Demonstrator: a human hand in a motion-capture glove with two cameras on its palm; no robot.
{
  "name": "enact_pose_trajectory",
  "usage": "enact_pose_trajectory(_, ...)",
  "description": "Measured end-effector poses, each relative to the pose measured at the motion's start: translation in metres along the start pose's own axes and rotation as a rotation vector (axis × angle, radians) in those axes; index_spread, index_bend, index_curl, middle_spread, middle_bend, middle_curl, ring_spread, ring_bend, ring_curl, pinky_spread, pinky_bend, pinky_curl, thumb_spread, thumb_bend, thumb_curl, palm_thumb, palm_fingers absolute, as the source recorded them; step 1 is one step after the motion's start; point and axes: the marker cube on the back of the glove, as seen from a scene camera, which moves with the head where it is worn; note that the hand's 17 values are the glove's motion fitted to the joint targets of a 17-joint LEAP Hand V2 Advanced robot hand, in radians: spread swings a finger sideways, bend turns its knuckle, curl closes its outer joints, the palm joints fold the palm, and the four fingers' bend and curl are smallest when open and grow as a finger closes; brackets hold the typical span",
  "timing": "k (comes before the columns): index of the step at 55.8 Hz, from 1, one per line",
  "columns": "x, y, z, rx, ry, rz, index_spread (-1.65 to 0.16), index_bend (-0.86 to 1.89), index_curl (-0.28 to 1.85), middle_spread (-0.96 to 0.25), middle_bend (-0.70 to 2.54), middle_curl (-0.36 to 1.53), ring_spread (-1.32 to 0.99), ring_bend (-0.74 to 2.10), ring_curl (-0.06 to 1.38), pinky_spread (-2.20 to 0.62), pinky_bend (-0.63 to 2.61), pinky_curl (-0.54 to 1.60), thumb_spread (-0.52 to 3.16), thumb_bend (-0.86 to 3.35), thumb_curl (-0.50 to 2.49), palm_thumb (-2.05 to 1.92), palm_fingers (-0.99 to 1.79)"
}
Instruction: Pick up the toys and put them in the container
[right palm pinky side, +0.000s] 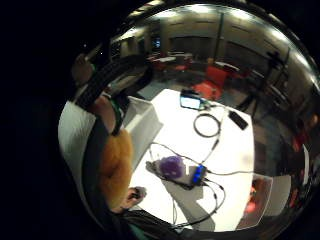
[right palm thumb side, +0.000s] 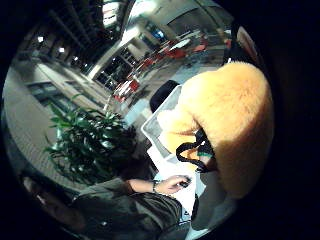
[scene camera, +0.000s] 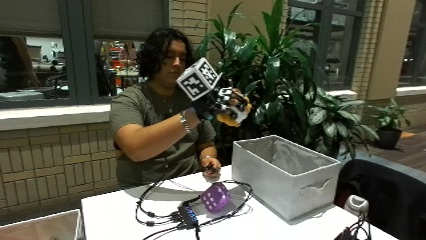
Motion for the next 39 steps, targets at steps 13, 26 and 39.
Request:
enact_pose_trajectory(13, -0.048, -0.043, 0.096, -0.371, -0.164, -0.002, -0.49, 0.33, 1.04, -0.41, 0.55, 0.65, -0.37, 0.85, 0.55, -0.18, 1.12, 0.49, 1.1, -0.01, 0.83, 0.52, 0.1)
enact_pose_trajectory(26, -0.012, -0.014, 0.097, -0.422, -0.035, -0.048, -0.41, 0.12, 0.74, -0.13, 0.25, 0.51, -0.13, 0.29, 0.34, 0.0, 0.97, 0.39, 1.23, -0.02, 0.58, 0.19, -0.14)
enact_pose_trajectory(39, 0.095, 0.06, 0.099, -0.511, 0.155, 0.13, -0.42, 0.22, 0.68, -0.19, 0.31, 0.51, -0.24, 0.57, 0.39, -0.08, 0.82, 0.32, 1.31, -0.02, 0.47, 0.15, 0.4)
